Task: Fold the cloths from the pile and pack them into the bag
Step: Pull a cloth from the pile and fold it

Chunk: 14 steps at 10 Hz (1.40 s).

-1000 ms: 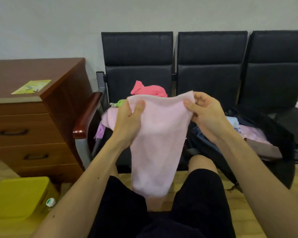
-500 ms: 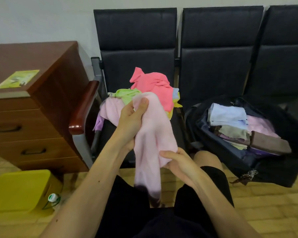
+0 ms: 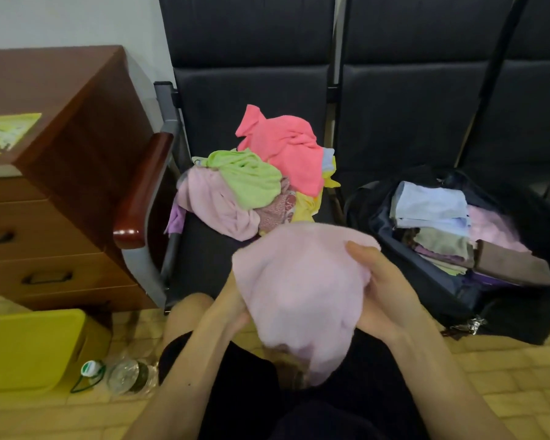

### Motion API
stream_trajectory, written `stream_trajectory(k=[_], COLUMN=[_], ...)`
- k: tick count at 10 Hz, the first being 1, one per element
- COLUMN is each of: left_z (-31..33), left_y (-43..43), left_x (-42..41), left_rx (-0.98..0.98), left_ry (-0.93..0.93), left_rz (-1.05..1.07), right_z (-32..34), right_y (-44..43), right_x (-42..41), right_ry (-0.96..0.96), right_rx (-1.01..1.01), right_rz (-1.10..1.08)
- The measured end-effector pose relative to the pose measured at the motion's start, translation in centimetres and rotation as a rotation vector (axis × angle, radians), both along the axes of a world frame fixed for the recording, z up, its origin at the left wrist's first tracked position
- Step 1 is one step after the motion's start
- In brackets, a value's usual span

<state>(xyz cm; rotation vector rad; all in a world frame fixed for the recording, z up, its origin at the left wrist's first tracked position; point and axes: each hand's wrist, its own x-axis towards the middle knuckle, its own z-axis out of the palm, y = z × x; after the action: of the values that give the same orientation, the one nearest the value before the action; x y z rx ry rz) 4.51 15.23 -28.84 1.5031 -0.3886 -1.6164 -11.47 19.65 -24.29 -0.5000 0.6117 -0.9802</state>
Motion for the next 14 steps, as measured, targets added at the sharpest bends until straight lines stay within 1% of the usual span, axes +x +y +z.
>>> stream_trajectory(k=[1, 2, 3, 4, 5, 6, 7, 8, 9, 10, 11, 12, 13, 14], left_z=[-1.8, -0.3, -5.0, -7.7, -7.0, -6.0, -4.1, -2.7, -2.1, -1.9, -1.5, -0.8, -0.1, 0.8], left_y=[-2.3, 0.1, 2.1, 3.2, 3.5, 3.0, 1.5, -0.5, -1.1, -0.6, -0.2, -0.3, -1.1, -2.5], left_x=[-1.3, -0.1, 1.8, 3.6, 4.1, 3.7, 2.7, 2.4, 2.5, 2.4, 2.3, 2.9, 4.2, 5.5], left_rx=[0.089, 0.202, 0.126, -0.095, -0.152, -0.170, -0.131, -0.138, -0.121, -0.143, -0.161, -0.167, -0.142, -0.171], left_ry=[-0.141, -0.006, 0.021, -0.112, -0.067, 0.032, 0.099, 0.144, 0.155, 0.117, 0.114, 0.062, 0.124, 0.111], left_rz=[0.256, 0.253, -0.384, -0.723, -0.659, -0.436, -0.275, -0.171, -0.168, -0.202, -0.269, -0.379, -0.519, -0.671], right_z=[0.9, 0.8, 0.5, 0.5, -0.3, -1.4, -4.6, -8.4, -9.9, -9.8, -8.5, -7.1, -4.8, -2.3], right_y=[-1.1, -2.5, -3.7, -4.9, -6.0, -7.0, -6.8, -4.6, -3.4, -3.5, -4.2, -5.4, -6.6, -7.8], right_x=[-0.3, -0.5, -0.7, -0.6, -0.7, -0.2, 1.0, 2.0, 2.0, 1.3, 0.7, -0.2, -1.0, -1.1], right_ry=[-0.011, 0.034, 0.009, 0.055, 0.020, 0.065, 0.181, 0.248, 0.202, 0.236, 0.320, 0.342, 0.408, 0.591], right_rx=[0.000, 0.072, 0.089, 0.090, 0.098, 0.116, 0.191, 0.329, 0.363, 0.250, 0.108, 0.035, -0.046, -0.182], right_rz=[-0.092, -0.166, -0.187, -0.259, -0.300, -0.312, -0.168, 0.082, 0.120, 0.042, -0.002, -0.082, -0.095, -0.072])
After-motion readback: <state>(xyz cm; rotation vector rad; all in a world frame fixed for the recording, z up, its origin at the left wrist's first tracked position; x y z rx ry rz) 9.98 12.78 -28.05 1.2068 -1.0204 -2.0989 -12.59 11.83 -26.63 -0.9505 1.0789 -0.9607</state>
